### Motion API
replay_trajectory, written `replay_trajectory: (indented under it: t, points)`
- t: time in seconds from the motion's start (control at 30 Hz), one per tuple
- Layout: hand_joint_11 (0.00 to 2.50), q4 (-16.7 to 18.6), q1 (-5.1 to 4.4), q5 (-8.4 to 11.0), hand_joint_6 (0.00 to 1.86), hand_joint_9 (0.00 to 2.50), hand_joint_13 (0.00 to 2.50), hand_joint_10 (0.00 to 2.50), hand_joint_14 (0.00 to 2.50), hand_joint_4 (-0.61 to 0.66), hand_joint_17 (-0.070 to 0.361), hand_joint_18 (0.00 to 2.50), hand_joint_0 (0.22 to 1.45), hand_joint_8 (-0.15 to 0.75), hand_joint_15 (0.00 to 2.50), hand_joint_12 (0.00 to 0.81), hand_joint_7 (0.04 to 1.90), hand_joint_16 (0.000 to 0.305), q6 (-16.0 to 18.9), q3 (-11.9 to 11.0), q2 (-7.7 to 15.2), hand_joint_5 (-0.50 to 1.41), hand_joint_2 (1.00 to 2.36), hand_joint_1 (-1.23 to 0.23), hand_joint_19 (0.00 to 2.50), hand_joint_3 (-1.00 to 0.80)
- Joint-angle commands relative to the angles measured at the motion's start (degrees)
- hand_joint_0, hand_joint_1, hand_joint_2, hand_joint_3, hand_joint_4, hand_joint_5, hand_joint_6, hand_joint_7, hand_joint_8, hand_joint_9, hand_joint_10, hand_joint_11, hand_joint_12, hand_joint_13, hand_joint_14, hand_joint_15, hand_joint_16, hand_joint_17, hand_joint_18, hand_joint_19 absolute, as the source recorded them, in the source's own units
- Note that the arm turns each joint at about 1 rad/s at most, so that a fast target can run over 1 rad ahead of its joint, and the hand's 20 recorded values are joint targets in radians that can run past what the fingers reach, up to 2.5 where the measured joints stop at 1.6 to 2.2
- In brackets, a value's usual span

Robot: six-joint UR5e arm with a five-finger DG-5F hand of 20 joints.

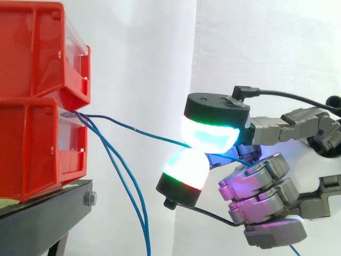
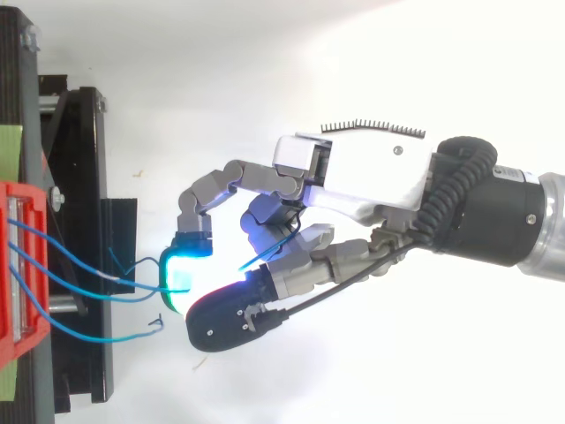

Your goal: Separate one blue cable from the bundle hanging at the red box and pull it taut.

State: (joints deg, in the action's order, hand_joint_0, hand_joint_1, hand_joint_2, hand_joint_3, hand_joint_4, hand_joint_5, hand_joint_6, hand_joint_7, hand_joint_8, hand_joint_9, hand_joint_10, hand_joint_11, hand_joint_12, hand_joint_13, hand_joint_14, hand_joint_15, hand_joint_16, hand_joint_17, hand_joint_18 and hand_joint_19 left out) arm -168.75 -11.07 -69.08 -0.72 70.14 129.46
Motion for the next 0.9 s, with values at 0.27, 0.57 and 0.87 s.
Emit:
replay_trajectory:
  t: [0.27,0.57,0.87]
  points:
    - [1.55,0.0,0.00,0.00,0.86,0.96,0.88,1.52,1.94,0.06,0.092,1.26,0.73,0.339,1.58,0.394,1.09,0.041,0.0,0.0,0.0,-0.20,1.02,-0.77,1.41,-0.21]
    - [1.54,0.0,0.00,0.00,0.86,0.96,0.88,1.52,1.95,0.07,0.092,1.26,0.73,0.331,1.58,0.400,1.09,0.041,0.0,0.0,0.0,-0.20,1.02,-0.77,1.42,-0.21]
    - [1.54,0.0,0.00,0.00,0.86,0.97,0.88,1.52,1.94,0.07,0.092,1.26,0.73,0.338,1.58,0.391,1.09,0.041,0.0,0.0,0.0,-0.20,1.02,-0.77,1.42,-0.21]
